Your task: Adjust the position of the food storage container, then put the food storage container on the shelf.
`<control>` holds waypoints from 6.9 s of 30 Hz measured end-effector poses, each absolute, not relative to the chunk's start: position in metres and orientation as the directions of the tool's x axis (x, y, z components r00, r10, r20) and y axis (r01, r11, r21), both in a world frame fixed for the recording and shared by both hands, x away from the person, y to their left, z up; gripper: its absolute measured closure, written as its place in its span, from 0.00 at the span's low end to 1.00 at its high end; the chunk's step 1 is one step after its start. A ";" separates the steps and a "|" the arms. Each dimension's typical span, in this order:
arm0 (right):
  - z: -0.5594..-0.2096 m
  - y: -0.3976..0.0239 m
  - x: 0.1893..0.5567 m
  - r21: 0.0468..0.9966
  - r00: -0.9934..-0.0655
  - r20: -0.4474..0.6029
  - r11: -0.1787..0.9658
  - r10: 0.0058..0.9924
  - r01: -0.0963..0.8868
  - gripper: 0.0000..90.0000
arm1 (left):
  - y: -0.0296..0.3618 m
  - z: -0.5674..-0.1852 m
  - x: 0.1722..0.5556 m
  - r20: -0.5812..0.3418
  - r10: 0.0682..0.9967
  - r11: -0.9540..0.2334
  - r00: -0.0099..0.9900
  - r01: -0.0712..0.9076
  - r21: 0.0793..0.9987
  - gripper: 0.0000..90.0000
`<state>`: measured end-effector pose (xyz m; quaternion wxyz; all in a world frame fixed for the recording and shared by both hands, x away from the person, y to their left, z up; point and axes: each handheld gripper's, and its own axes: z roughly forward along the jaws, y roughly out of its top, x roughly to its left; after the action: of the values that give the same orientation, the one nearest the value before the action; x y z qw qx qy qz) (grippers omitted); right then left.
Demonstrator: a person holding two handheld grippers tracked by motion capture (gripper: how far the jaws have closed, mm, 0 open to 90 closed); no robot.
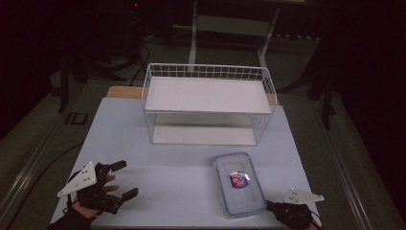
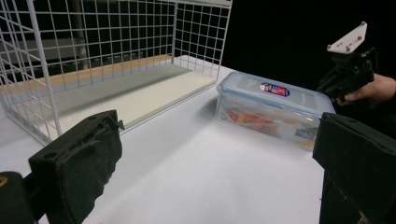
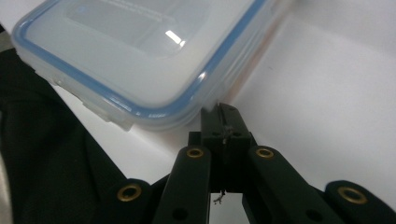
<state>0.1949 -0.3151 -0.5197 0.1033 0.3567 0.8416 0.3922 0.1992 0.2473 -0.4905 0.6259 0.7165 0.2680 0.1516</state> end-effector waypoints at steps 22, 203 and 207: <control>-0.522 -0.296 0.193 0.703 -0.779 0.134 0.495 0.612 0.510 1.00 | 0.247 -0.490 0.199 -0.112 0.572 -0.077 0.812 0.189 0.979 0.01; -0.462 -0.223 0.236 0.945 -0.730 -0.071 0.280 0.679 0.169 0.15 | 0.189 -0.505 0.327 -0.648 0.642 -0.011 0.410 0.850 0.527 0.05; -0.463 -0.220 0.237 0.933 -0.734 -0.065 0.302 0.676 0.196 0.13 | 0.190 -0.512 0.332 -0.682 0.625 -0.003 0.380 0.875 0.484 0.08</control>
<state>0.2366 -0.2197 -0.4629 0.2313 0.2822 0.7730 0.5190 0.3324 0.1895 -0.5122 0.4551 0.6948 0.5397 -0.1375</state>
